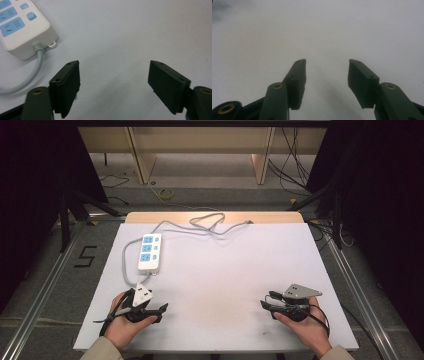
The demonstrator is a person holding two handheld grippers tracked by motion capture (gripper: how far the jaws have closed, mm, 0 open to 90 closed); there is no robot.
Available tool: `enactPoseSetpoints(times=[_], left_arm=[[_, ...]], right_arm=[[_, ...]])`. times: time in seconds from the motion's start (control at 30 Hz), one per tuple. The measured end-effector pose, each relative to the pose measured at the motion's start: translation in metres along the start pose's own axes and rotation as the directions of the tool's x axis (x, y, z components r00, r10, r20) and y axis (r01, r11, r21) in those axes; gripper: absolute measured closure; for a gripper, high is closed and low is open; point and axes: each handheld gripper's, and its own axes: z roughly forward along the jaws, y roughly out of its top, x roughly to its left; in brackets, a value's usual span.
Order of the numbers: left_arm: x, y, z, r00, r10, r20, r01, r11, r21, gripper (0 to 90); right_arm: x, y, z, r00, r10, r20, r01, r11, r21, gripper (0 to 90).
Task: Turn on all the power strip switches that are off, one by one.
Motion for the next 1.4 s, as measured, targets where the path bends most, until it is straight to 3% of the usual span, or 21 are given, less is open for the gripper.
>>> enactPoseSetpoints(times=[0.1, 0.23, 0.27, 0.33, 0.4, 0.53, 0.63, 0.87, 1.0, 1.4], left_arm=[[0.001, 0.001, -0.003, 0.9999, -0.007, -0.009, 0.007, 0.9998, -0.019, 41.9], [0.003, 0.000, -0.006, 0.9999, 0.003, -0.017, -0.003, 1.0000, 0.000, 63.2], [0.003, 0.001, -0.007, 0.9999, 0.001, -0.015, -0.001, 1.0000, 0.009, 63.2], [0.004, 0.002, -0.010, 0.9997, -0.005, -0.025, 0.006, 0.9996, 0.029, 84.0], [0.004, 0.004, -0.011, 0.9994, -0.012, -0.034, 0.013, 0.9993, 0.034, 89.3], [0.003, 0.006, -0.009, 0.9997, -0.009, -0.022, 0.011, 0.9969, 0.077, 89.6], [0.003, 0.010, -0.009, 0.9995, -0.006, -0.030, 0.008, 0.9971, 0.076, 89.7], [0.010, 0.021, -0.005, 0.9955, -0.060, -0.073, 0.065, 0.9958, 0.065, 89.7], [0.013, 0.023, -0.003, 0.9945, -0.066, -0.082, 0.072, 0.9952, 0.066, 89.7], [0.030, 0.033, 0.003, 0.9850, -0.100, -0.140, 0.111, 0.9915, 0.068, 89.8]], right_arm=[[0.000, 0.000, 0.000, 1.0000, -0.002, 0.004, 0.002, 1.000, -0.001, 49.2], [0.001, 0.000, -0.001, 1.0000, 0.000, 0.006, 0.000, 1.000, 0.000, 48.3], [0.001, 0.001, 0.000, 1.0000, 0.003, 0.007, -0.003, 1.000, 0.001, 47.7], [0.003, 0.002, 0.000, 0.9999, 0.014, 0.009, -0.014, 1.000, 0.014, 45.6], [0.003, 0.002, 0.001, 0.9999, 0.008, 0.011, -0.008, 1.000, 0.016, 45.2], [0.003, 0.002, 0.002, 0.9998, 0.010, 0.014, -0.011, 1.000, 0.016, 43.8], [0.002, 0.002, 0.001, 0.9997, 0.010, 0.021, -0.010, 1.000, 0.016, 43.4], [0.003, 0.002, 0.002, 0.9998, 0.007, 0.018, -0.007, 1.000, 0.011, 43.4], [0.004, 0.002, 0.002, 0.9999, 0.006, 0.011, -0.006, 1.000, 0.011, 43.2], [0.006, 0.003, 0.002, 1.0000, -0.003, 0.008, 0.003, 1.000, 0.004, 43.2]])
